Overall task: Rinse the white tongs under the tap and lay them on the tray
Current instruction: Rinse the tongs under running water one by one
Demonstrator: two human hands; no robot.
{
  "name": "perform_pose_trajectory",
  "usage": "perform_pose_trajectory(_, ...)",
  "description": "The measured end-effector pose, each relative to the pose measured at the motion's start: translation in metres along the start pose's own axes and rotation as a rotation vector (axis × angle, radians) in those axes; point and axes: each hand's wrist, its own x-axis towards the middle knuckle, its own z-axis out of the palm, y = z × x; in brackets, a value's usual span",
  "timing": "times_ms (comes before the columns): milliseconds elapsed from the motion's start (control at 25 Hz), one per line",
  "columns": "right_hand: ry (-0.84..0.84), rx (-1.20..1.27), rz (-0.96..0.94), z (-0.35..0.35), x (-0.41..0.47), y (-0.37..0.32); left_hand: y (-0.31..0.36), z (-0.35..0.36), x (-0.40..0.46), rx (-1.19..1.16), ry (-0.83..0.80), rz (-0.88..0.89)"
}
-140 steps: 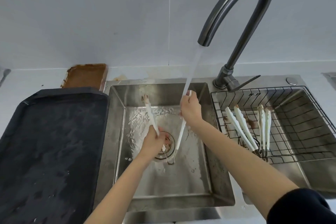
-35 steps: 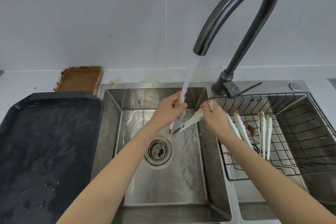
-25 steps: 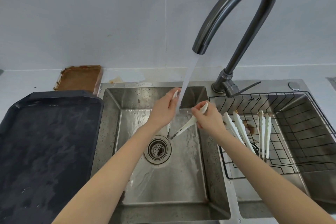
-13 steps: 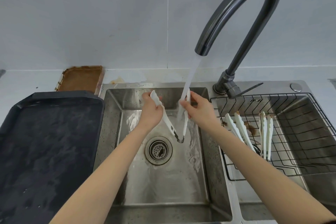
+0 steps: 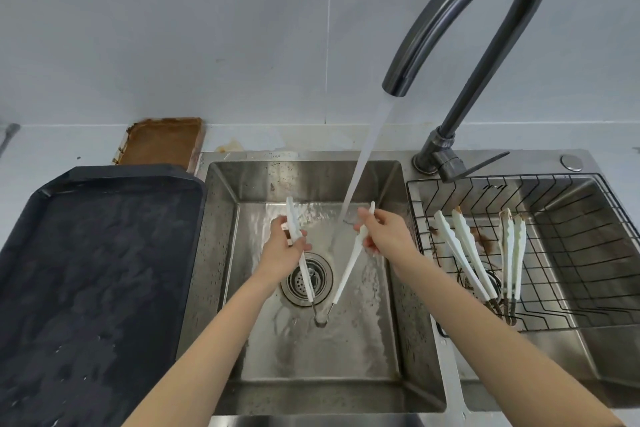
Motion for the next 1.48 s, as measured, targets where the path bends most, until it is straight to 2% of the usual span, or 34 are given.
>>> perform_pose_trajectory(200, -0.157, -0.139, 0.179, 0.023, 0.001, 0.050, -0.039, 0.010, 0.004, -0.021, 0.048, -0.182)
perform_pose_trajectory(360, -0.132, -0.220, 0.271, 0.037, 0.010, 0.085, -0.058, 0.024, 0.009, -0.022, 0.068, -0.253)
perform_pose_trajectory(480, -0.115, -0.201, 0.339, 0.043, 0.018, 0.103, -0.071, 0.030, 0.015, -0.044, 0.018, -0.314)
perform_pose_trajectory(760, -0.098, -0.114, 0.477, 0.054, 0.027, 0.122, -0.097, 0.042, 0.013, -0.250, -0.057, -0.497)
perform_pose_trajectory(960, -0.163, -0.196, 0.464, 0.060, 0.029, 0.135, -0.103, 0.043, 0.012, -0.289, -0.089, -0.527)
perform_pose_trajectory(1280, -0.156, -0.183, 0.494, 0.061, 0.031, 0.139, -0.103, 0.041, 0.014, -0.287, -0.144, -0.547)
perform_pose_trajectory(1480, -0.166, -0.213, 0.465, 0.052, 0.017, 0.120, -0.100, 0.034, 0.013, -0.208, -0.151, -0.566)
